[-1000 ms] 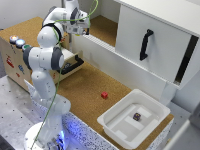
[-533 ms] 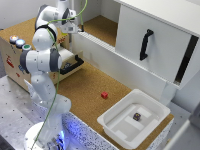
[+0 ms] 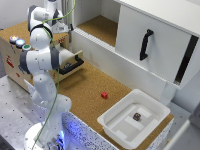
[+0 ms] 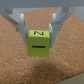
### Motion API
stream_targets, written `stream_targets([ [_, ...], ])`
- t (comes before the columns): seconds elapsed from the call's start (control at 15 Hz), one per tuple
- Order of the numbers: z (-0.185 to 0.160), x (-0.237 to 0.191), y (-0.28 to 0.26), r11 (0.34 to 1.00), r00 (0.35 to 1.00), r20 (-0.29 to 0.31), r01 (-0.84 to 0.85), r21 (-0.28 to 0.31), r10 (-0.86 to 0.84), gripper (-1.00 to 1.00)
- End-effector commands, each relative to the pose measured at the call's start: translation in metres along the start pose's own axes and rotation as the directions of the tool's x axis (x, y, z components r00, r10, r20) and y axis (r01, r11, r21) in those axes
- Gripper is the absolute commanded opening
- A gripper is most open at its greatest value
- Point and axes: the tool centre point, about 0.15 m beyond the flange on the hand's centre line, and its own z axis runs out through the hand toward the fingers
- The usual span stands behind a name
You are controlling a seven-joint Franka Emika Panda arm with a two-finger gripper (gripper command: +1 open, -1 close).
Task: Place the yellow block on top of the drawer
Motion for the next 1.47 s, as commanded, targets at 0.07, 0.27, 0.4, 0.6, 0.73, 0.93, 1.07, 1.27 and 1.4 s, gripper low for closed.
stream_targets([
  [0.07,0.030,0.013,0.003,0.985,0.991,0.019,0.131,0.109,-0.134,-1.00],
  [0.27,0.028,0.002,0.007,0.980,0.988,0.005,0.155,0.122,-0.157,-1.00],
  [0.4,0.026,-0.007,0.010,0.979,0.983,0.015,0.183,0.090,-0.185,-1.00],
  [0.6,0.023,-0.016,0.021,0.981,0.982,0.029,0.183,0.070,-0.185,1.00],
  [0.73,0.019,-0.017,0.022,0.979,0.980,0.020,0.198,0.059,-0.199,1.00],
  [0.93,0.005,-0.014,0.018,0.968,0.969,0.023,0.246,0.041,-0.247,1.00],
  [1.07,-0.009,-0.010,0.010,0.960,0.960,0.023,0.279,0.033,-0.280,1.00],
  [1.27,-0.028,-0.005,-0.005,0.947,0.947,0.035,0.320,0.017,-0.320,1.00],
  [1.4,-0.042,-0.005,-0.015,0.942,0.941,0.051,0.336,0.002,-0.335,1.00],
])
